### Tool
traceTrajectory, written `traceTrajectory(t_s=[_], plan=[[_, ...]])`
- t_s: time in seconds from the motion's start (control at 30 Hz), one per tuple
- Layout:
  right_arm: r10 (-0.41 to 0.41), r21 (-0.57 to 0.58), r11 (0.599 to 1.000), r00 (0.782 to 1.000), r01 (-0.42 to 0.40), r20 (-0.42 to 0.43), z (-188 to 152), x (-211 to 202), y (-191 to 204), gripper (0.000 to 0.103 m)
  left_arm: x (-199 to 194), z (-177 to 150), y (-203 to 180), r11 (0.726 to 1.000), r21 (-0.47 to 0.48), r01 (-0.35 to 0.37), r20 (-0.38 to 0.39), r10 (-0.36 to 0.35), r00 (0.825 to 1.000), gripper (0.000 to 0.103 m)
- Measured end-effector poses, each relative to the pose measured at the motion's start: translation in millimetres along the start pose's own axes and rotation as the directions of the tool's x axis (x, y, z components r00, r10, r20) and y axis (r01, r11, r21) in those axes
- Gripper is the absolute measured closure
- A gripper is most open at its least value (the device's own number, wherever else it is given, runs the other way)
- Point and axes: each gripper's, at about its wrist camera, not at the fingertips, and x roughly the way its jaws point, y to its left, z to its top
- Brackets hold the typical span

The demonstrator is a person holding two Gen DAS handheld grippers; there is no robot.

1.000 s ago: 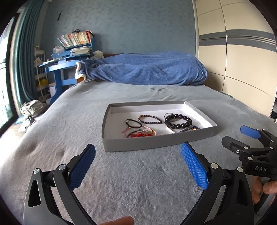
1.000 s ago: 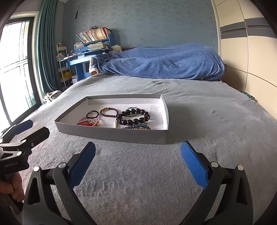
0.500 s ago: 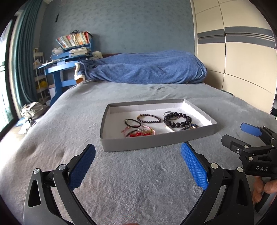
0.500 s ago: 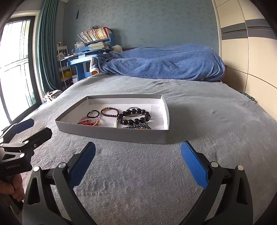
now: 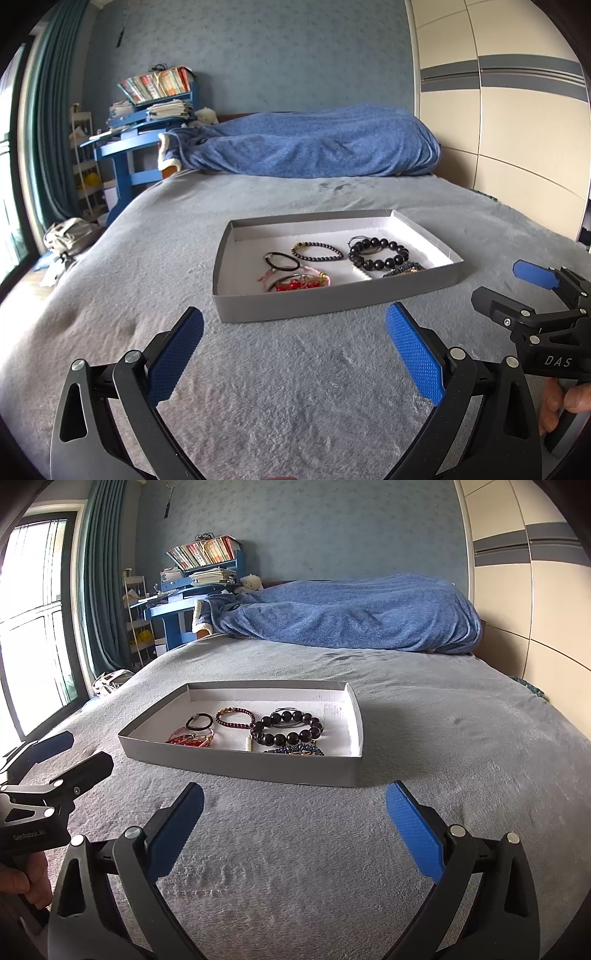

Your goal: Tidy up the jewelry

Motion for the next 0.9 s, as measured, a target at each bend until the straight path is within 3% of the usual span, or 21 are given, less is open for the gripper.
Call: traceTrajectory(t_s=[0.9], plan=[[0.0,0.0,1.0,1.0,0.0,-0.007,-1.6,2.4,0.7,0.006,5.5,-6.9,0.5,1.0,0.001,0.001,-0.016,-0.001,1.0,0.005]])
